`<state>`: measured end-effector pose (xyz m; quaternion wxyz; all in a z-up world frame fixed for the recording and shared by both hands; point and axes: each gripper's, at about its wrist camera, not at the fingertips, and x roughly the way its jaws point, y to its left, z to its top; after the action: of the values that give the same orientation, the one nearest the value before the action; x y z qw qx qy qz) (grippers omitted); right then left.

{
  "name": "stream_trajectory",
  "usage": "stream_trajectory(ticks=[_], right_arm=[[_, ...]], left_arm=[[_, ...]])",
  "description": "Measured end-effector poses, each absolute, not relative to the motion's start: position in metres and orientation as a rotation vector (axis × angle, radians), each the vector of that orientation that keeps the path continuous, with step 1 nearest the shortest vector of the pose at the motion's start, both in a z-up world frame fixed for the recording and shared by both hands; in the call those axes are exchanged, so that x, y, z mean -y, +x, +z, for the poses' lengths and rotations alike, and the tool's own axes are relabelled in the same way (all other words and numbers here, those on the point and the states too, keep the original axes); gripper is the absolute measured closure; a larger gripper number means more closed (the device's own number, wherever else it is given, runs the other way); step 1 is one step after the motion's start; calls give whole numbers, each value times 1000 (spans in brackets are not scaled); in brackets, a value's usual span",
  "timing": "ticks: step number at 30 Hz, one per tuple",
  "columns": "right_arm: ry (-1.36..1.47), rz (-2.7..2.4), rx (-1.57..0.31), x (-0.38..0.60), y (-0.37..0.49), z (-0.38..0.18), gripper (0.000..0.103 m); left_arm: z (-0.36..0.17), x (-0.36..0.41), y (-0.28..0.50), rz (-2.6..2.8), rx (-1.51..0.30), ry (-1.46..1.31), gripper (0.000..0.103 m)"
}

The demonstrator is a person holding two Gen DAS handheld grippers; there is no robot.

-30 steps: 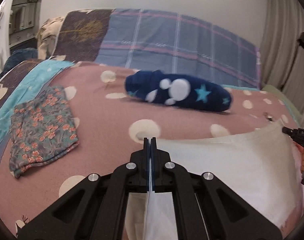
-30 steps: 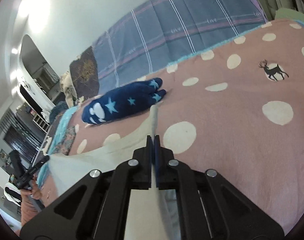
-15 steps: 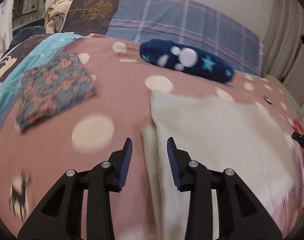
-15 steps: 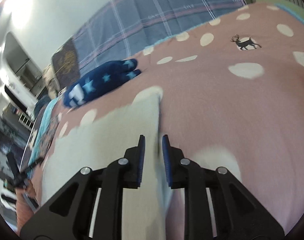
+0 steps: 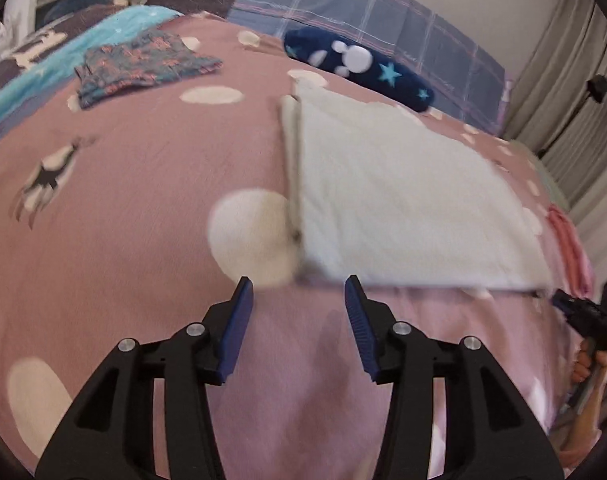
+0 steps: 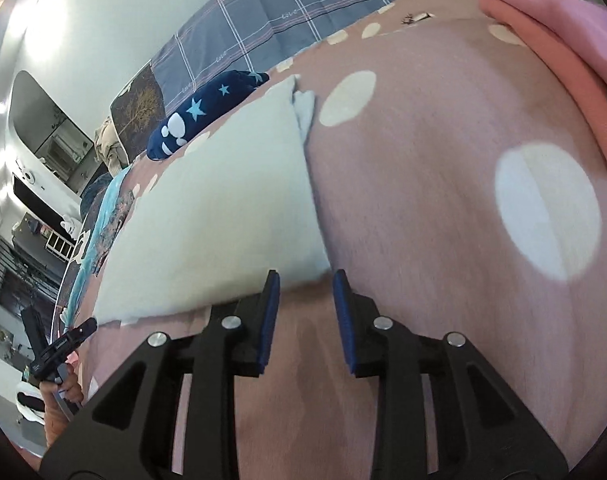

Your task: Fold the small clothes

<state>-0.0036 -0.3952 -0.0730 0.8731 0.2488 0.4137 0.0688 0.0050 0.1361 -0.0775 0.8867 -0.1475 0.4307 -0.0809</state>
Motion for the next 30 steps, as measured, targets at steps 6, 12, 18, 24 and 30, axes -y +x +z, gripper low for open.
stream_trajectory(ticks=[6,12,18,24,30], right_arm=[[616,217,-889,386,-7,-83,57],[803,207,-823,384,21,-92,51],[855,147,-783,394,22,-78,101],[777,102,-876,396,7,-85,101],[735,97,-894,403,-11,-90,98]], left_arm=[[-86,-126,8,-228,-899,-428,47],[-99,-129,53,-208,-894,-631,100],[-52,-127,29,-221,-787,-553,100],[-88,-125,23,-140,-913,-462,97],[-40,-112,5,91,-752,-164,77]])
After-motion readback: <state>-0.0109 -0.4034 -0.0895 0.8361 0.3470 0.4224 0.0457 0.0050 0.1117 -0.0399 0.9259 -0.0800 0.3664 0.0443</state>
